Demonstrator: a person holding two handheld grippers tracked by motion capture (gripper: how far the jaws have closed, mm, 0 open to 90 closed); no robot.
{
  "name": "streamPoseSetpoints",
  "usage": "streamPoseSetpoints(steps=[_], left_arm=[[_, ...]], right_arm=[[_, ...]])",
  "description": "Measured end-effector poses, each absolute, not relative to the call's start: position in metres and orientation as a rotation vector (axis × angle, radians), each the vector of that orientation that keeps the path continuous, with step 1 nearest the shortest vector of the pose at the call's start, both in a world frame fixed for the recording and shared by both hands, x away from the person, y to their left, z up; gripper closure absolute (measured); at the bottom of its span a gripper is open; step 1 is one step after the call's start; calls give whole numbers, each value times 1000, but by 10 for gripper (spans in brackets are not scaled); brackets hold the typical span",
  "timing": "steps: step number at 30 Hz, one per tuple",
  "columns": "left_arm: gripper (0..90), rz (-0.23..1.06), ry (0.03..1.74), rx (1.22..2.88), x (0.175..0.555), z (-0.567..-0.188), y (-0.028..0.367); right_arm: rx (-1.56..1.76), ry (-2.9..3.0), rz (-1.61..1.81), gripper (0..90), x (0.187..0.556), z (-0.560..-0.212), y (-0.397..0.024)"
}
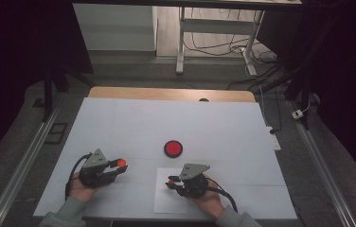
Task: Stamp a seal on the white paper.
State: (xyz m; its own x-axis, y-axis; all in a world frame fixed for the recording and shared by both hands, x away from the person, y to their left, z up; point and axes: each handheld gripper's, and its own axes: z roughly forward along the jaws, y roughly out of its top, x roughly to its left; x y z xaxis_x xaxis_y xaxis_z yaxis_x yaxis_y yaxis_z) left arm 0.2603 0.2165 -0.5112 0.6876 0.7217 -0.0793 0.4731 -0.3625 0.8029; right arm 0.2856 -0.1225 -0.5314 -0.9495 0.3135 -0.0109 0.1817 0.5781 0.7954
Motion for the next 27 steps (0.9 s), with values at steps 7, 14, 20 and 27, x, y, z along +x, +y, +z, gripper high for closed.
streamPoseSetpoints(steps=[7,14,20,27], left_arm=[[646,363,919,2023,260,-511,217],[646,364,921,2021,260,-511,218],[646,366,927,2015,260,-510,218],[647,367,926,2014,260,-510,218]], right_arm=[[420,2636,1333,732,284,-534,-124],[421,2628,1344,732,284,-535,-124],[416,2625,1340,733,283,-535,-124],[410,2618,1346,733,283,-536,-125]])
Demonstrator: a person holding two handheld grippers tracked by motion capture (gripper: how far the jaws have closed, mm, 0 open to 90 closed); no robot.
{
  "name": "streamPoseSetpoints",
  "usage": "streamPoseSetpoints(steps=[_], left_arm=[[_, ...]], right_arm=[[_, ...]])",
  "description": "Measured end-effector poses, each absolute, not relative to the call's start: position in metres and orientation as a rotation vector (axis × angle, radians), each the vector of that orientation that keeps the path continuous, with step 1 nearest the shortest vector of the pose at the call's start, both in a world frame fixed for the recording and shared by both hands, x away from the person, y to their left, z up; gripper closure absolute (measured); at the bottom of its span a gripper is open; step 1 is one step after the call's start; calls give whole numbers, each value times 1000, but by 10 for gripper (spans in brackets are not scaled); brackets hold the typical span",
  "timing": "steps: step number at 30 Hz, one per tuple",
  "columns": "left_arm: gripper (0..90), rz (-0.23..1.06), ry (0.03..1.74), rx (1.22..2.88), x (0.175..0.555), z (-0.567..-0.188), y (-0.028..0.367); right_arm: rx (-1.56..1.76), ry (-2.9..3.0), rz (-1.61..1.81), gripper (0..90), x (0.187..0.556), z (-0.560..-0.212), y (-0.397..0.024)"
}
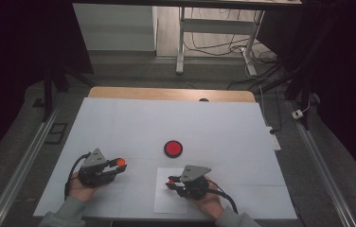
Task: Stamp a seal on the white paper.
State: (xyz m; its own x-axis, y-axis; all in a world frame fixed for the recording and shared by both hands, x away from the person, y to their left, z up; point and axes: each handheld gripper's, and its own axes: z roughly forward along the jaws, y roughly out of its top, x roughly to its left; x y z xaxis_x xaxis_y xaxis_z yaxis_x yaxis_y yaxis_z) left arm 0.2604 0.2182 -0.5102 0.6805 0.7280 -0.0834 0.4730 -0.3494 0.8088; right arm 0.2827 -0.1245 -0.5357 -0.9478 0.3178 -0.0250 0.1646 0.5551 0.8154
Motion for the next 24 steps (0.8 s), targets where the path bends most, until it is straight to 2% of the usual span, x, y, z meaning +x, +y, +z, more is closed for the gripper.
streamPoseSetpoints(steps=[14,17,24], left_arm=[[646,369,930,2009,260,-510,220],[646,371,928,2011,260,-510,219],[646,370,926,2016,261,-510,219]], right_arm=[[445,2629,1379,726,285,-534,-126],[482,2544,1520,726,285,-522,-134],[526,2500,1562,727,290,-512,-145]])
